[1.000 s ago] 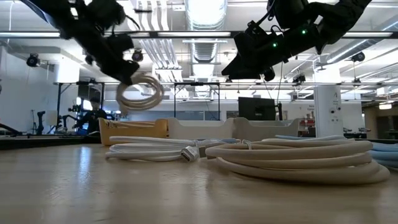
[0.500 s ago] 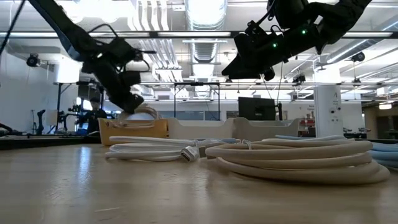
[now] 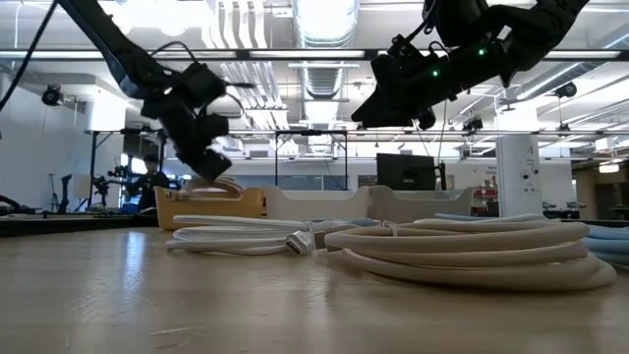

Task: Sort HDMI cables
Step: Put the brown hdmi cable into the yellow bin

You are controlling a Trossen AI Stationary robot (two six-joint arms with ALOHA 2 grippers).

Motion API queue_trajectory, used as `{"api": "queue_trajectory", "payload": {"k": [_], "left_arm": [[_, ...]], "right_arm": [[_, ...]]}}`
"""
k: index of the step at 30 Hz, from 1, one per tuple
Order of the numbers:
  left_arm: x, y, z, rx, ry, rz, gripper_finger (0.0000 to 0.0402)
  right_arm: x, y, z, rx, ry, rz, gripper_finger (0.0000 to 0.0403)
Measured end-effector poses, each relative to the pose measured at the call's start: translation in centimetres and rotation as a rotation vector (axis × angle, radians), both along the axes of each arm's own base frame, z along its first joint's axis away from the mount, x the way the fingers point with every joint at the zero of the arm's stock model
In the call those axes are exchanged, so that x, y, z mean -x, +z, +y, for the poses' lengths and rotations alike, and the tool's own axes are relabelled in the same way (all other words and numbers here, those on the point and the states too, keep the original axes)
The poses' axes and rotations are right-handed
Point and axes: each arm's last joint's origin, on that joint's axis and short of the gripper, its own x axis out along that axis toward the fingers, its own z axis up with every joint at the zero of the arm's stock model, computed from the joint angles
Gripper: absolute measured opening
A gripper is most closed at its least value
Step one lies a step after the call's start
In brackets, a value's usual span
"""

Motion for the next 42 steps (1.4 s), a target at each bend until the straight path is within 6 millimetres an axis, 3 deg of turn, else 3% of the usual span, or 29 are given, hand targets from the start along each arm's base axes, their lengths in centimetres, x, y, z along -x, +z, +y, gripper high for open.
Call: {"api": "queue_trajectory", "payload": {"k": [8, 11, 13, 17, 21, 30, 35, 42], "left_arm": [[0.5, 3.8, -1.6, -0.006, -0.024, -0.011, 0.0153], [0.5, 5.1, -2.8, 0.018, -0.076, -0.094, 0.0153], [0.1, 6.0, -3.9, 0.068, -0.19, -0.229, 0.0154], [-1.1, 6.9, -6.5, 0.298, -0.586, -0.472, 0.0151], [-2.8, 6.9, -9.2, 0.438, -0.881, -0.549, 0.0146], [-6.7, 3.8, -14.2, 0.379, -1.089, -0.523, 0.0142], [-7.3, 3.3, -14.9, 0.341, -1.049, -0.49, 0.0142], [-7.1, 3.7, -14.9, 0.314, -1.037, -0.494, 0.0142]], "right_arm": [[0.1, -0.1, 0.0, -0.014, -0.004, -0.004, 0.0183], [0.1, -0.1, 0.0, -0.025, -0.007, -0.011, 0.0183], [0.1, -0.1, 0.0, -0.043, -0.013, -0.022, 0.0183], [0.1, -0.3, 0.1, -0.068, -0.02, -0.014, 0.0183], [0.3, -1.0, 0.2, -0.143, -0.018, 0.023, 0.0183], [0.1, -1.9, 3.2, -0.323, 0.371, 0.101, 0.0183], [0.0, -1.8, 5.1, -0.275, 0.519, 0.141, 0.0183], [-0.8, -0.5, 6.0, -0.261, 0.561, 0.213, 0.0183]]}}
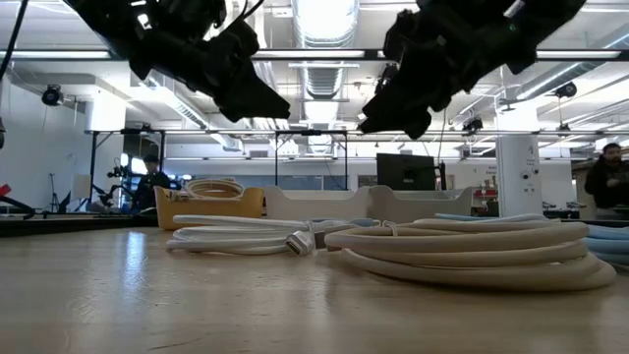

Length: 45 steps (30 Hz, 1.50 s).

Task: Sort HDMI cables
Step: Put the brown hdmi cable into the yellow bin

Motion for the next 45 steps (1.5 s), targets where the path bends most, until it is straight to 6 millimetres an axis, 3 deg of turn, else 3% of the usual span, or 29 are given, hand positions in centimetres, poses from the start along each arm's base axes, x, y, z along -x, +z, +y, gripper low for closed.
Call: {"api": "queue_trajectory", "payload": {"k": [5, 9, 19, 24, 30, 34, 37, 45], "left_arm": [[-0.1, 0.4, 0.0, -0.024, -0.007, -0.015, 0.0142], [-0.4, 1.1, 0.1, -0.064, -0.015, -0.065, 0.0142], [-0.6, 1.8, 0.2, -0.12, -0.029, -0.082, 0.0142], [-0.7, 2.1, 0.2, -0.131, -0.023, -0.111, 0.0142], [-0.6, 2.0, 0.2, -0.123, -0.019, -0.108, 0.0142], [-0.6, 1.8, 0.2, -0.093, -0.011, -0.101, 0.0142], [-0.6, 1.8, 0.2, -0.058, 0.0, -0.107, 0.0142], [-0.6, 1.7, 0.2, -0.022, 0.01, -0.109, 0.0142]], "right_arm": [[-0.2, 1.1, 0.5, -0.107, -0.077, 0.129, 0.0183], [-0.3, 1.4, 1.8, -0.09, -0.014, 0.128, 0.0183], [-0.1, 1.2, 2.3, -0.052, 0.033, 0.143, 0.0183], [0.3, 0.7, 3.5, -0.067, 0.058, 0.191, 0.0183], [0.5, -1.0, 5.8, -0.036, 0.093, 0.254, 0.0183], [0.1, -3.5, 7.1, -0.021, 0.058, 0.345, 0.0183], [-0.3, -5.0, 7.8, -0.002, 0.06, 0.397, 0.0183], [-1.4, -6.6, 8.4, 0.1, 0.151, 0.429, 0.0183]]}}
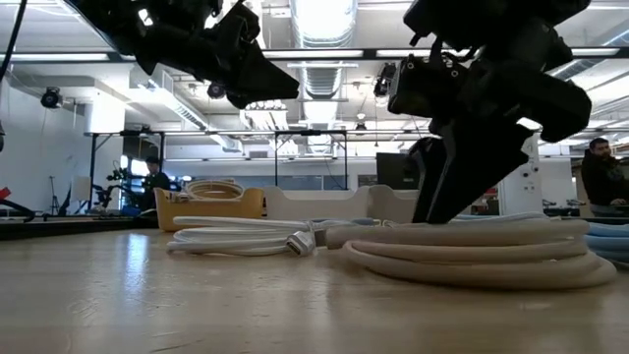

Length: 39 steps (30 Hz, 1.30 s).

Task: Sort HDMI cables
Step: Put the brown hdmi cable into the yellow bin

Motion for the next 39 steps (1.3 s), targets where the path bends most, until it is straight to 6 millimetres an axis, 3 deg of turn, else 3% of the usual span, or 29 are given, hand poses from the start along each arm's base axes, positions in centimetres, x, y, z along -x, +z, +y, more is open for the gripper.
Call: {"api": "queue_trajectory", "payload": {"k": [6, 13, 27, 39], "left_arm": [[0.1, -0.2, 0.0, 0.051, 0.012, 0.014, 0.0142], [0.1, -0.3, 0.0, 0.057, 0.013, 0.027, 0.0142], [0.2, -0.8, -0.1, 0.09, 0.02, 0.066, 0.0142], [0.2, -0.8, -0.3, 0.223, 0.05, 0.058, 0.0142]], "right_arm": [[-0.8, 0.5, 0.0, 0.148, 0.091, -0.053, 0.0183], [-1.9, 1.7, 0.2, 0.207, 0.184, -0.109, 0.0183], [-3.1, -2.6, -0.7, 0.146, 0.277, -0.005, 0.0178], [-3.5, -0.9, -1.3, 0.205, 0.266, -0.033, 0.0061]]}}
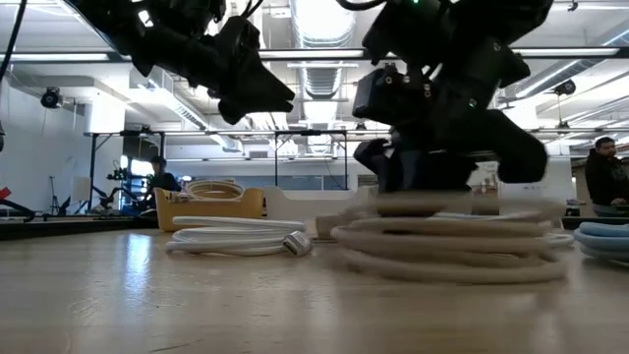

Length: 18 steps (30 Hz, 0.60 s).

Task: Sort HDMI cables
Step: Put the brown hdmi cable into the yellow bin

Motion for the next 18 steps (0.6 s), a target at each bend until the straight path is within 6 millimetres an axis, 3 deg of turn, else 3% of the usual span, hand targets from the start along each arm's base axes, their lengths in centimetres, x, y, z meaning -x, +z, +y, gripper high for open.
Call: {"api": "queue_trajectory", "payload": {"k": [10, 18], "left_arm": [[-0.3, -0.3, -2.2, 0.14, -0.039, 0.021, 0.0142], [-0.3, -0.7, -4.7, 0.197, -0.107, 0.065, 0.0142]], "right_arm": [[-1.8, 5.3, -0.8, 0.464, -0.17, -0.007, 0.0045], [-3.5, 9.4, -1.1, 0.669, -0.358, -0.153, 0.0046]]}}
